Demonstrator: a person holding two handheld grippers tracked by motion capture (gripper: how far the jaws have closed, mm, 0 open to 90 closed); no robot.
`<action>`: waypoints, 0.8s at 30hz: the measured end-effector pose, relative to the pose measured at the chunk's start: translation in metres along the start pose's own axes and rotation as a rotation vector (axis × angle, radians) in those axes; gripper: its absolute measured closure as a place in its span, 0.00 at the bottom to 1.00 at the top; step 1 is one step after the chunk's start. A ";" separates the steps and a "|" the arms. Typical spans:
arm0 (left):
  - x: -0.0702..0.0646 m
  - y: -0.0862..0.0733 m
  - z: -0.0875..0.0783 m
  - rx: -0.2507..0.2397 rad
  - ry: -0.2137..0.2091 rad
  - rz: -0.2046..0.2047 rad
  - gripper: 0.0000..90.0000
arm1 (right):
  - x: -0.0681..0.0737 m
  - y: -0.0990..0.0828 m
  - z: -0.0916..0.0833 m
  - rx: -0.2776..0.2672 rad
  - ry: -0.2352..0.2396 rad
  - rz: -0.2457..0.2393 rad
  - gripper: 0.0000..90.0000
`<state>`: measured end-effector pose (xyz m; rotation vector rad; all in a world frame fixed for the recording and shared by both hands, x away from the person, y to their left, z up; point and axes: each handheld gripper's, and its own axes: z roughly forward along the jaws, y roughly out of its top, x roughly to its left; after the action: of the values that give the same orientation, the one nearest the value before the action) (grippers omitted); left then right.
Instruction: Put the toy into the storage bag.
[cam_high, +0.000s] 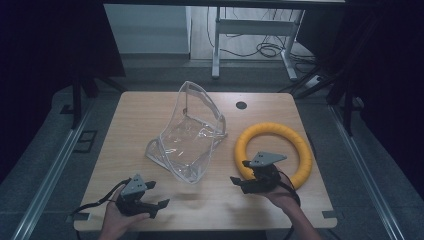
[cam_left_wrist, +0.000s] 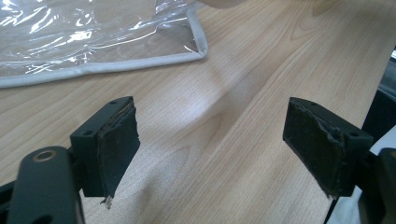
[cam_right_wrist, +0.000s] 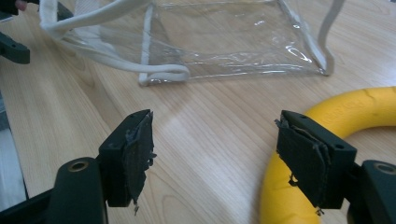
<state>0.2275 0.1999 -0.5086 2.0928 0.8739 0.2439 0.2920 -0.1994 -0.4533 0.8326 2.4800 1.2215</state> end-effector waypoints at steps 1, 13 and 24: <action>0.000 0.000 0.001 0.003 0.004 0.001 0.21 | -0.002 0.001 -0.001 0.007 0.002 0.002 0.31; -0.001 0.000 0.003 0.018 0.008 -0.003 0.22 | -0.020 0.016 -0.005 0.197 0.011 -0.049 0.32; 0.000 0.000 0.003 0.029 0.004 0.003 0.22 | -0.035 0.007 0.008 0.403 0.007 -0.079 0.33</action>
<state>0.2283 0.1981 -0.5108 2.1216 0.8813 0.2379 0.3261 -0.2116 -0.4535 0.8092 2.7797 0.7070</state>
